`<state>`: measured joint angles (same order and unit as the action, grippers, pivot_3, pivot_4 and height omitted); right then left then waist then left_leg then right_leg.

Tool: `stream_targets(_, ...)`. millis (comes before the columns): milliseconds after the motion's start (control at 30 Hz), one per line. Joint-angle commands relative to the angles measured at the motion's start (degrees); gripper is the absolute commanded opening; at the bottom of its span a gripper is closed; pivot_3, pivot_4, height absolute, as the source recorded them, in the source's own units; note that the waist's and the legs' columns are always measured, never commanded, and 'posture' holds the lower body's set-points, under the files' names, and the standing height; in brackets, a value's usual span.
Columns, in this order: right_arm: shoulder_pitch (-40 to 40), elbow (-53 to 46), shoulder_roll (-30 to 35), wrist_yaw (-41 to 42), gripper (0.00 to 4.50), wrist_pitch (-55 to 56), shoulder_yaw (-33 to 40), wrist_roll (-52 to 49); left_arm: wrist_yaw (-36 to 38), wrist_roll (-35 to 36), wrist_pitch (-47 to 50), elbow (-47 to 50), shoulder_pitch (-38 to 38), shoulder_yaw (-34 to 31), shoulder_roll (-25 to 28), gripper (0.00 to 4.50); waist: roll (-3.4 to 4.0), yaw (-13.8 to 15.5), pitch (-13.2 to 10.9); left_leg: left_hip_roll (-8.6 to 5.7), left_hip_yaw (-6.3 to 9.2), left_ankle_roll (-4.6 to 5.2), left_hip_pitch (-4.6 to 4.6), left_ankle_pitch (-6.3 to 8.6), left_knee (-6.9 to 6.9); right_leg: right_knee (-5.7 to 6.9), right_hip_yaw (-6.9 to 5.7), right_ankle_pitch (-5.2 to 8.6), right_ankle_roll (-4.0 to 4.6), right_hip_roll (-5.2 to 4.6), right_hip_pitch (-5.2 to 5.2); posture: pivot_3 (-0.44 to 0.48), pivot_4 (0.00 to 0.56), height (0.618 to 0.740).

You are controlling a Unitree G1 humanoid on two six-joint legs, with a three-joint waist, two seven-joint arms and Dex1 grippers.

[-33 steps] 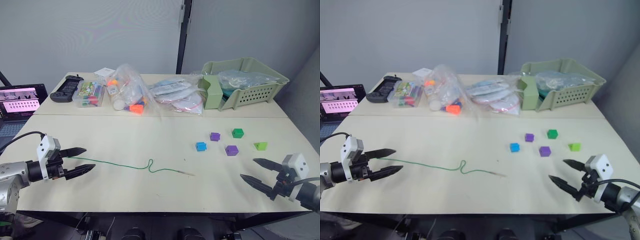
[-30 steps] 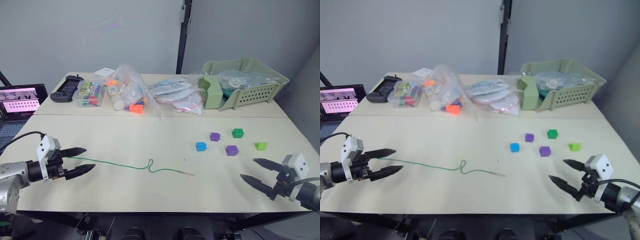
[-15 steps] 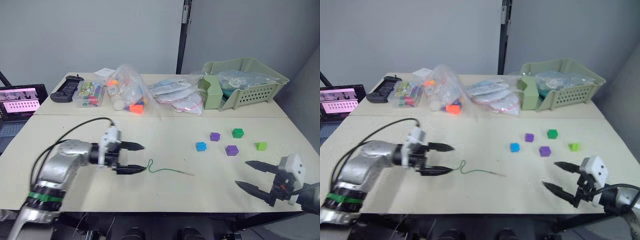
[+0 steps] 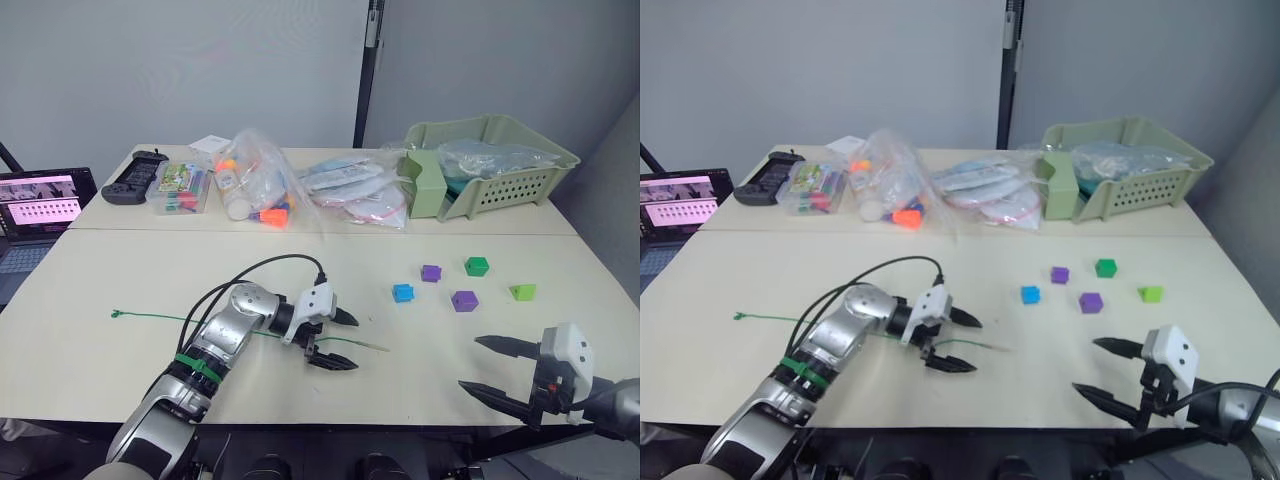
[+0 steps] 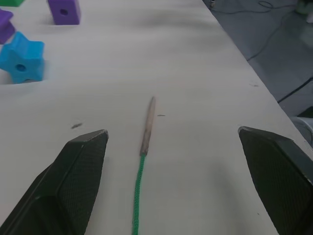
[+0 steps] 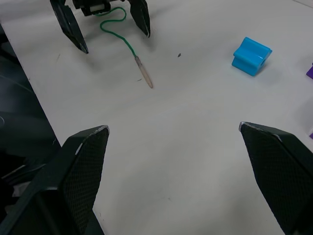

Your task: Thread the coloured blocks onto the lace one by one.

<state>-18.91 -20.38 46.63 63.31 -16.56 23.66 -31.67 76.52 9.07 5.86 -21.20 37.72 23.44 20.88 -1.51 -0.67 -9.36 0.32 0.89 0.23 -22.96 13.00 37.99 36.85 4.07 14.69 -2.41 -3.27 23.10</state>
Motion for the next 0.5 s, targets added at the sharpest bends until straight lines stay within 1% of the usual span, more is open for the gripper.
stream_targets(33, -0.8, -2.0, -0.4, -1.2, 4.5, 1.1, 2.8, 0.0, -0.1, -2.2, -4.0, -4.9, 1.9, 0.8, -2.3, 4.49, 0.0, 0.0, 0.0, -0.01, 0.0, 0.0, 0.0, 0.0, 0.0, 0.01, 0.0, 0.0, 0.0, -0.01, -0.01, 0.0, 0.15, 0.74)
stream_targets(167, -1.8, -3.2, -0.8, -2.1, 4.5, 0.9, 3.4, -0.3, -0.3, -6.7, -6.7, -9.1, 3.6, 2.5, -2.6, 4.49, 0.0, 0.1, 0.0, -0.03, 0.04, 0.0, -0.01, 0.0, 0.04, 0.02, -0.01, 0.0, -0.01, -0.02, -0.02, 0.0, 0.15, 0.74)
stream_targets(333, -2.2, -3.6, -1.6, -3.2, 4.5, 1.0, 3.6, -0.2, 0.3, -8.1, -7.2, -10.3, 5.2, 3.3, -3.9, 4.49, 0.0, 0.2, 0.0, -0.13, 0.1, 0.0, 0.01, 0.0, 0.13, 0.03, -0.02, 0.01, -0.1, -0.08, -0.11, 0.0, 0.15, 0.74)
stream_targets(433, -2.1, -3.7, -2.1, -3.7, 4.5, 1.2, 3.2, -0.1, 0.8, -10.4, -8.2, -11.2, 5.4, 4.7, -3.5, 3.72, 0.0, 0.2, 0.0, -0.15, 0.15, 0.0, 0.02, 0.0, 0.14, 0.03, -0.04, 0.02, -0.11, -0.09, -0.14, 0.0, 0.15, 0.74)
stream_targets(500, -2.2, -4.0, -2.3, -4.0, 4.5, 1.2, 3.2, -0.1, 0.5, -11.0, -7.9, -11.8, 5.5, 4.7, -3.7, 3.02, 0.0, 0.2, 0.0, -0.15, 0.16, 0.0, 0.03, 0.0, 0.14, 0.03, -0.04, 0.02, -0.12, -0.09, -0.16, 0.0, 0.15, 0.74)
